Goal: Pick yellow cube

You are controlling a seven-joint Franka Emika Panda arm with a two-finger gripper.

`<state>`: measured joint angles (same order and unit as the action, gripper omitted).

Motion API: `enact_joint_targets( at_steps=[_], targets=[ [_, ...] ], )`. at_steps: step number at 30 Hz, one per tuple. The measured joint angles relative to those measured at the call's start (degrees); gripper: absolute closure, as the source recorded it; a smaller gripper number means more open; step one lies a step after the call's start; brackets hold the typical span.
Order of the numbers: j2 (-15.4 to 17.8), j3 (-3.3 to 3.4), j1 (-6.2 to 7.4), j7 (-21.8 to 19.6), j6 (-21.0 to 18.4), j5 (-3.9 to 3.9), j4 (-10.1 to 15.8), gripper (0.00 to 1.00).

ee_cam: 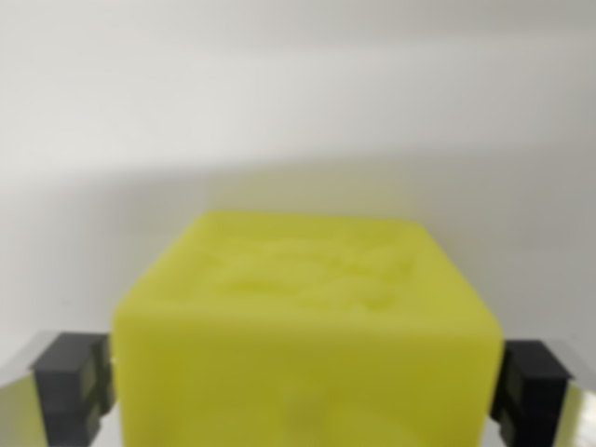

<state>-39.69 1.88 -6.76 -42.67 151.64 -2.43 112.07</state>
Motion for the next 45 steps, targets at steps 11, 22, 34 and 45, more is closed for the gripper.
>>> enact_joint_targets(
  at_steps=[11,22,34,45],
  targets=[
    [-0.1,0.0,-0.01,0.0,0.0,-0.06,-0.1,1.0],
    [3.0,0.03,-0.03,-0.1,-2.0,0.12,0.9,1.0],
    [6.8,0.02,-0.08,-0.4,-4.9,0.49,1.9,1.0],
    [10.1,0.02,-0.12,-0.6,-7.7,0.78,2.4,1.0]
  ],
)
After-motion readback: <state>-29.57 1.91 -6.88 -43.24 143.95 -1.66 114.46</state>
